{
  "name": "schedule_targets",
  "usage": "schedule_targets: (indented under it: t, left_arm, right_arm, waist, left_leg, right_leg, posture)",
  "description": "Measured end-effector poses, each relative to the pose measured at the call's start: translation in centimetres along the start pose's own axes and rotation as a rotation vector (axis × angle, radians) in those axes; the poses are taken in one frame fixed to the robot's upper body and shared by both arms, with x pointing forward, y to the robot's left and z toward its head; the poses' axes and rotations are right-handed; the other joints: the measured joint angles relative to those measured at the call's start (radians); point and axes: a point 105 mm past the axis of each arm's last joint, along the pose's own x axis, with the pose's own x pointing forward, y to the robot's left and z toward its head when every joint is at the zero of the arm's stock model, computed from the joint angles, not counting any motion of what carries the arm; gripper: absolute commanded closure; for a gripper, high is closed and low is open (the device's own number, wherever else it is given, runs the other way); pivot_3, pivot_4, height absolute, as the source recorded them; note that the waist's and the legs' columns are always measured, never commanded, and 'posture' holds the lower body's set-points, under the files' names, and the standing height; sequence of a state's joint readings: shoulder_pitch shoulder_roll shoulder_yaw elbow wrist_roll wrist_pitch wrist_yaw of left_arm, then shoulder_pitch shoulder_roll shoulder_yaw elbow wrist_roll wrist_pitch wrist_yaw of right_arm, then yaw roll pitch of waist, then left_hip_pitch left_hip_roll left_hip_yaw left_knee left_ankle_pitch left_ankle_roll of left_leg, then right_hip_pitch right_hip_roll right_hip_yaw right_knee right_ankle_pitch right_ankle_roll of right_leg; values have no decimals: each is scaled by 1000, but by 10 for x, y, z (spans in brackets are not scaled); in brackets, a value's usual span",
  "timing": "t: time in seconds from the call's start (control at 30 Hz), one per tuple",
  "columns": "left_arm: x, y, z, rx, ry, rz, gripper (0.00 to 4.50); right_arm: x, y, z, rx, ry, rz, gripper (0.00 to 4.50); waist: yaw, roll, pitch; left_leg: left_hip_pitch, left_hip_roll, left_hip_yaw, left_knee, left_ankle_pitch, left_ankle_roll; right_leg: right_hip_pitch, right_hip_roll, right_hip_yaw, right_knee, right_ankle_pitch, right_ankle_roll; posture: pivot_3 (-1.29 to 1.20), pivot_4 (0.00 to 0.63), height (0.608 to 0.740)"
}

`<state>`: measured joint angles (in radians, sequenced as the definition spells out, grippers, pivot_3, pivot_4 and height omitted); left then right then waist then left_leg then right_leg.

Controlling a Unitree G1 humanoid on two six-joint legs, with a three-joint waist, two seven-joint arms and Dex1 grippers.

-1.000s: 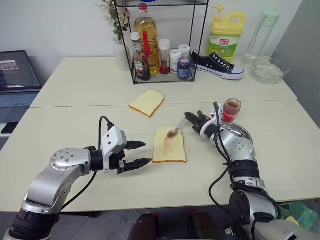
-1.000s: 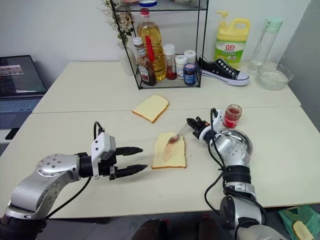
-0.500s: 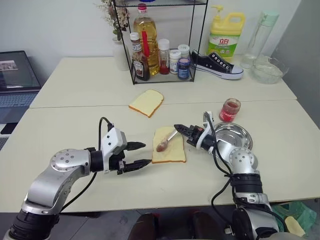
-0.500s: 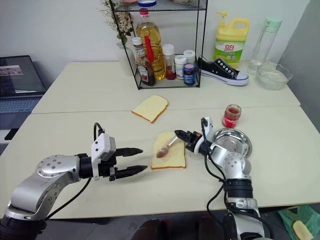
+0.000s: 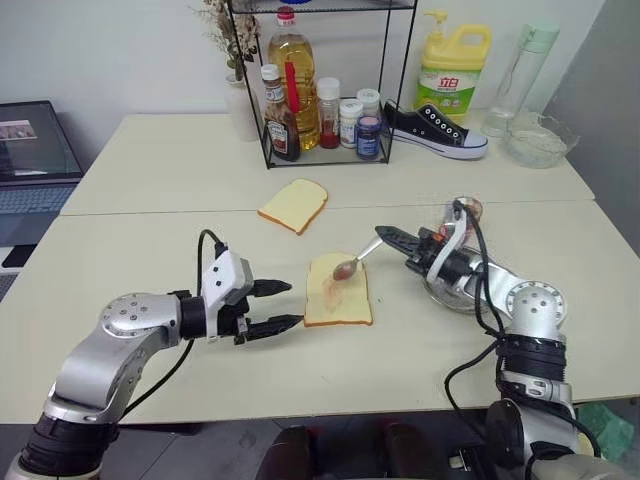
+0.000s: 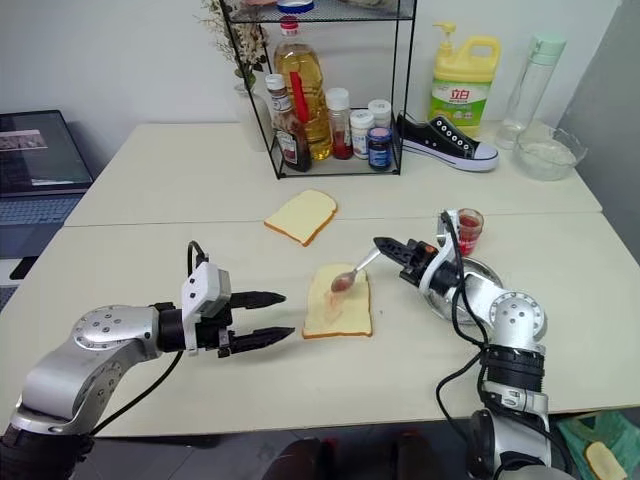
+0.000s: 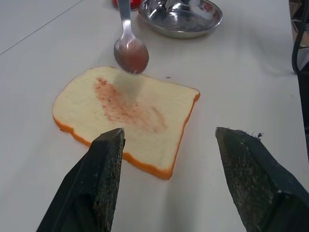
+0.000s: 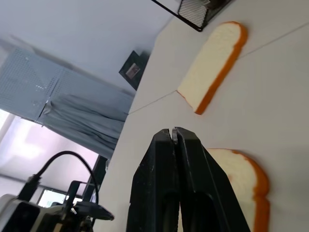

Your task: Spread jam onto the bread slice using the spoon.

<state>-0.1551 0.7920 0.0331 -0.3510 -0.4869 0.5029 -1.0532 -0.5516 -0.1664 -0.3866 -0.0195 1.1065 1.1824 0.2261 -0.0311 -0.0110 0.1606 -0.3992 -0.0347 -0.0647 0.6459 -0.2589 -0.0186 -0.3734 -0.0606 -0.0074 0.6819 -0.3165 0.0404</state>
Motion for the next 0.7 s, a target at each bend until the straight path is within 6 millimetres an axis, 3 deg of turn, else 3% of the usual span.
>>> schedule_targets:
  t: [0.17, 0.43, 0.53, 0.7]
  left_arm:
    - [16, 9, 32, 157, -26, -108, 1361]
    - [57, 8, 52, 239, -81, -233, 1361]
    - [85, 7, 65, 275, -120, -278, 1361]
    - [111, 4, 64, 273, -126, -319, 1361]
  right_arm:
    - [-49, 6, 21, -85, -98, -106, 4449]
    - [-110, -4, 40, -116, -295, -354, 4449]
    - [-139, -21, 44, -102, -394, -500, 4449]
    - [-160, -47, 53, -76, -513, -632, 4449]
  waist:
    - [20, -1, 0]
    - [0, -1, 1]
    - [4, -2, 0]
    - [-4, -2, 1]
  left_leg:
    - [-1, -4, -1, 1, 0, 0]
    - [-1, -2, 1, 0, 0, 0]
    - [-1, -3, 0, 1, 0, 1]
    - [0, -2, 3, 1, 0, 1]
  right_leg:
    - [2, -1, -2, -1, 0, 0]
    - [1, 0, 0, -1, 0, 1]
    - [3, 0, -1, -1, 0, 1]
    - [2, 1, 0, 0, 0, 1]
  posture:
    - [0, 150, 740]
    - [0, 150, 740]
    - [0, 150, 740]
    - [0, 150, 740]
